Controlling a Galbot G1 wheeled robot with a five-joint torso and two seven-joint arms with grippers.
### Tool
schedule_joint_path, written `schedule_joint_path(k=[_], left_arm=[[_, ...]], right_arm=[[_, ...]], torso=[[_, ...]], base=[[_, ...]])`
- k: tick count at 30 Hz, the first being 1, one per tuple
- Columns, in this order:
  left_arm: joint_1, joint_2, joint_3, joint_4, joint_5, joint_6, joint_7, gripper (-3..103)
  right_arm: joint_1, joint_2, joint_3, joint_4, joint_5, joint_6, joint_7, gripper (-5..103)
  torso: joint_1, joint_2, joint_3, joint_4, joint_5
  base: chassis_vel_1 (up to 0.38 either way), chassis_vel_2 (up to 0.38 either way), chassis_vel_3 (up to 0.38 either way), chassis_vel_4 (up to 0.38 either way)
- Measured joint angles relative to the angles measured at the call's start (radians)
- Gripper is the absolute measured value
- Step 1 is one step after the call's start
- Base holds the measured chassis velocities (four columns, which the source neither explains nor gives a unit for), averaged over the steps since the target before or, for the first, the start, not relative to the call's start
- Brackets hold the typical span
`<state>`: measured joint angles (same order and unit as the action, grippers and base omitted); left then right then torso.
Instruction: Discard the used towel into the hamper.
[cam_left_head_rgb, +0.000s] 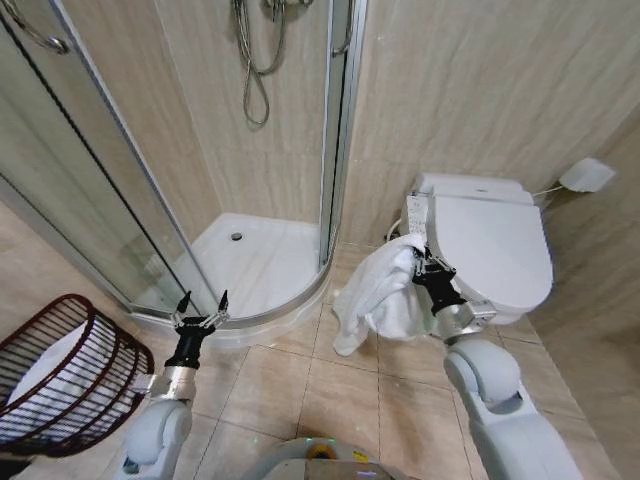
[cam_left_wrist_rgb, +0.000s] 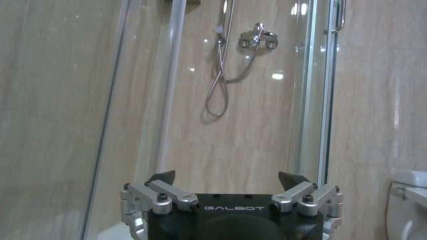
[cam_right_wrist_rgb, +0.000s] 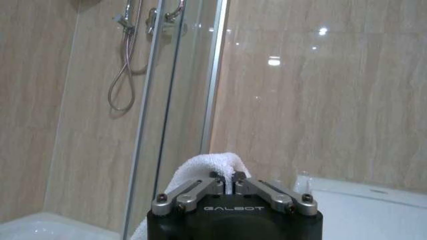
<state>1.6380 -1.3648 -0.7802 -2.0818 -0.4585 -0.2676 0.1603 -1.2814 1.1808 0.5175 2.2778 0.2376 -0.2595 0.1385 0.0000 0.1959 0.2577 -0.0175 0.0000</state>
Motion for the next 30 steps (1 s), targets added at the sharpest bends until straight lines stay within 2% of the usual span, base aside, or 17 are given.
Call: schedule_joint_path(k=[17, 30], left_arm=[[0.009, 0.004, -0.005, -0.004, 0.001, 0.013, -0.010, 100], [0.010, -0.001, -0.001, -0.004, 0.007, 0.014, -0.008, 100]], right_arm=[[-0.041, 0.023, -0.016, 0.021, -0.036, 0.005, -0.004, 4], [-0.065, 0.027, -0.032, 0.039, -0.046, 0.013, -0.014, 4]], torso=[[0.000, 0.000, 0.000, -0.0002, 0.0000], [0.000, 0.000, 0.000, 0.0000, 0.0000]], base=[[0.000, 0.000, 0.000, 0.000], [0.061, 0.071, 0.064, 0.065]])
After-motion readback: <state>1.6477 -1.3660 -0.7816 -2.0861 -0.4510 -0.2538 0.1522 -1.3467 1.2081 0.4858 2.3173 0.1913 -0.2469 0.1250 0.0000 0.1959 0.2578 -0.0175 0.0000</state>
